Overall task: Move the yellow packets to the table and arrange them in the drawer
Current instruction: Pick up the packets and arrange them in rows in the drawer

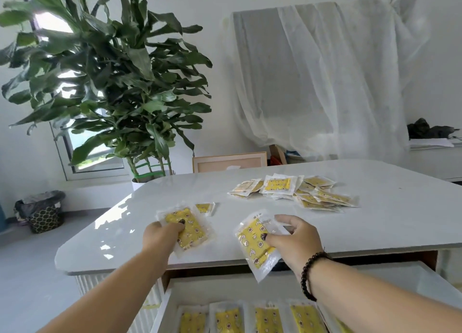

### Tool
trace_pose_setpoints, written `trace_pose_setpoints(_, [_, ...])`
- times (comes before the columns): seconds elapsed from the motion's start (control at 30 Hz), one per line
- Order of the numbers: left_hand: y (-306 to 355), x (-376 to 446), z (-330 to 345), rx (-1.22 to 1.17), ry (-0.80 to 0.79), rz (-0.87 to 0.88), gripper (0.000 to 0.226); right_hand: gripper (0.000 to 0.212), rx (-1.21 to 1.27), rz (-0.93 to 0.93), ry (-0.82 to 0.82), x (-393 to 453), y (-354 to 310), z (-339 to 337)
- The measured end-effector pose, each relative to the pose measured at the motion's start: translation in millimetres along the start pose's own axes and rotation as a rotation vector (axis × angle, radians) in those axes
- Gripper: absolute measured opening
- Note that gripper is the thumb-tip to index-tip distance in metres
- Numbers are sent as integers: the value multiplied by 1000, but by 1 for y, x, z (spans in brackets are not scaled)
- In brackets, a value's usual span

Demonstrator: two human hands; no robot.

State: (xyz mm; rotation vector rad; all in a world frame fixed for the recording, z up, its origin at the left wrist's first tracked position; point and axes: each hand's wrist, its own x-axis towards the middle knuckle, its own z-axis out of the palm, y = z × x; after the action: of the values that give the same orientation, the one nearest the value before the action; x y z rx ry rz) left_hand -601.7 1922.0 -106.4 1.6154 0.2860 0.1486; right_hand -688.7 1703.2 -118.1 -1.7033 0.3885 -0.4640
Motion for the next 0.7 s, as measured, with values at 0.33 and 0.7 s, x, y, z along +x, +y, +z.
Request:
trace_pose_setpoints(0.33, [-14, 130, 51, -80, 72, -56, 5, 6, 91, 104, 3, 95, 38, 33])
trace_pose_setpoints(0.7, [-14, 169, 72, -63, 253, -153, 9, 7, 116, 77, -44, 100, 44, 41])
